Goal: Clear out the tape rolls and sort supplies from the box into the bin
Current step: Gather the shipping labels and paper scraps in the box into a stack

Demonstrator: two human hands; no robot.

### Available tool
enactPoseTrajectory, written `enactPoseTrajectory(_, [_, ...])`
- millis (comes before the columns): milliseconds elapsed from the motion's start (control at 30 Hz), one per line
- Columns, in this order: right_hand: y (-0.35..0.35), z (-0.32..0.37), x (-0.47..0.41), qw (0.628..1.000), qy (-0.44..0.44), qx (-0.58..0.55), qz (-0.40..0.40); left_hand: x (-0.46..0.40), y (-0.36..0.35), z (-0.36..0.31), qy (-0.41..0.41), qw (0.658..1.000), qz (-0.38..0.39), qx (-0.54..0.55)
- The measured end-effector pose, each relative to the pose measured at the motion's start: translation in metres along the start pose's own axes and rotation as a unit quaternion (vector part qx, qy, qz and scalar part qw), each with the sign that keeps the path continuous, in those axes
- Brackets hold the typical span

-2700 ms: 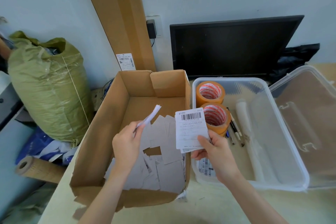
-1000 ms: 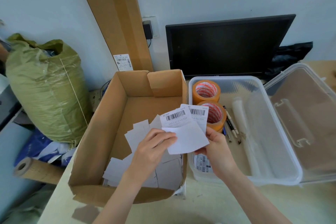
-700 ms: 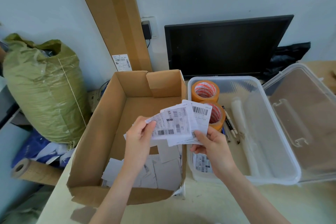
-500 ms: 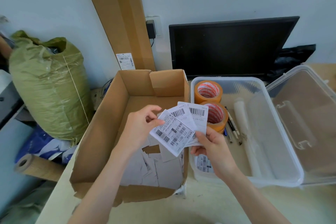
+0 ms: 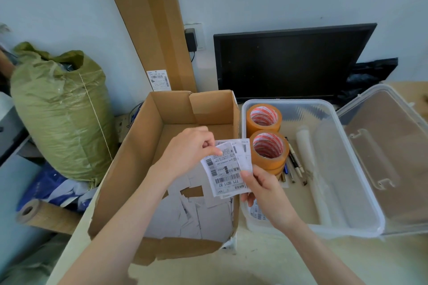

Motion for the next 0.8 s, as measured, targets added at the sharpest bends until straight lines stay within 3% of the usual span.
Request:
enactPoseTrajectory(100, [0.000,-0.002,0.000,1.000,-0.001,0.018,0.001,-0.003,0.002,-0.012,-0.050,0.999,-0.014,0.012])
enactPoseTrajectory(233, [0.000,-0.002,0.000,1.000,0.001,0.014,-0.005,-0.003,0.001,-0.012,-0.052,0.992,-0.076,0.081])
enactPoseTrajectory(367, [0.005,-0.004,-0.001,0.998,-0.013,-0.015,-0.051,0.004,-0.012,0.025,0.084,0.969,-0.147,0.178])
enactPoseTrajectory(400, [0.006,-0.005,-0.001,0.997,-0.021,-0.023,-0.065,0.008,-0.022,0.043,0.135,0.969,-0.122,0.169])
enactPoseTrajectory(467, [0.008,-0.007,-0.002,0.996,-0.028,-0.033,-0.080,0.024,-0.052,0.083,0.228,0.972,0.008,0.063])
enactPoseTrajectory(533, [0.007,-0.008,-0.003,0.996,-0.029,-0.038,-0.080,0.052,-0.081,0.116,0.264,0.944,0.187,-0.068])
enactPoseTrajectory(600, [0.005,-0.009,-0.004,0.996,-0.029,-0.035,-0.072,0.082,-0.100,0.134,0.269,0.902,0.296,-0.159])
enactPoseTrajectory(700, [0.004,-0.009,-0.004,0.997,-0.026,-0.031,-0.068,0.110,-0.116,0.152,0.303,0.858,0.333,-0.247])
enactPoseTrajectory(800, [0.004,-0.010,-0.004,0.997,-0.027,-0.028,-0.068,0.118,-0.123,0.159,0.360,0.841,0.332,-0.230])
Point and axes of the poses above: each hand's wrist, its own x-axis away from the middle knuckle, its own y-axis out of the back of the hand, z = x × y, the point moved 4 cm from there along -x, towards the middle knuckle, and after that the axes turned 12 degrees about -z, right-handed, at the moved point
